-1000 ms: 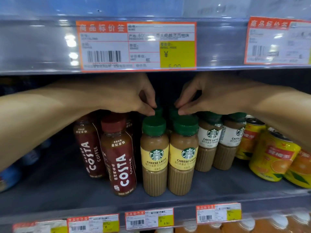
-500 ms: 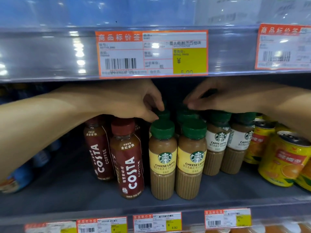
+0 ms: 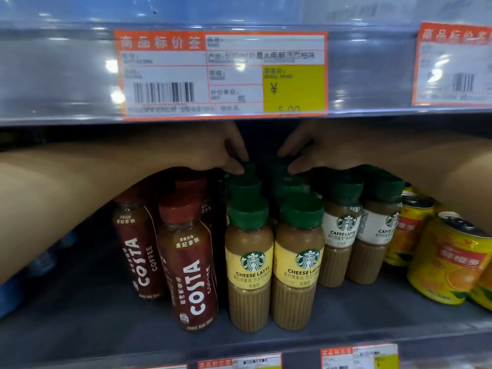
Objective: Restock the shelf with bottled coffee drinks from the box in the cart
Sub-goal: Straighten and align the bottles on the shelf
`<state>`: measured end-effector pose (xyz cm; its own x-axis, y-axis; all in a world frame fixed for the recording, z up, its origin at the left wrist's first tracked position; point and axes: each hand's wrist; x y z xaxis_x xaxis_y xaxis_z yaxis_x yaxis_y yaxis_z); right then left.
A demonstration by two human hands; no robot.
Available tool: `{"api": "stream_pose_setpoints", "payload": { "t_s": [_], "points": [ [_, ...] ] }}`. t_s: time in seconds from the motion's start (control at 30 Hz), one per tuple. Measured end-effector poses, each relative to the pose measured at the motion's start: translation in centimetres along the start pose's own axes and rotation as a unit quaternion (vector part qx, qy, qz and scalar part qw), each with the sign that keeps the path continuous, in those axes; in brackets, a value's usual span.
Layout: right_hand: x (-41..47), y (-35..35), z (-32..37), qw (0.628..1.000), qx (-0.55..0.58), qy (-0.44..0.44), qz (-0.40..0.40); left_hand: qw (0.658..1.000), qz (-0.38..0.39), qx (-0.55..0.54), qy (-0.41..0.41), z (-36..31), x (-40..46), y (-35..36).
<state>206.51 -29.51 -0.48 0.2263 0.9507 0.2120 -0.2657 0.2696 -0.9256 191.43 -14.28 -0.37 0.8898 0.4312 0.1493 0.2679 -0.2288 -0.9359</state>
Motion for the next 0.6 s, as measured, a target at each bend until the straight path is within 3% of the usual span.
{"api": "stream_pose_setpoints", "payload": {
  "t_s": [0.6],
  "points": [
    [-0.21,0.08,0.59,0.999,0.01,-0.026,-0.042,0.999,-0.011,-0.015,0.035,-0.15,-0.03,-0.12]
  ]
}}
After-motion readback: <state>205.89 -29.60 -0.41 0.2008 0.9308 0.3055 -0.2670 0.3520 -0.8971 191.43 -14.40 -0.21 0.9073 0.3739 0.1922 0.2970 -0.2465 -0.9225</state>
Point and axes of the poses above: each hand's wrist, its own x-axis towards the middle knuckle, its own y-axis out of the palm, z = x × y, and after that the axes turned 9 degrees about -y, right-handed
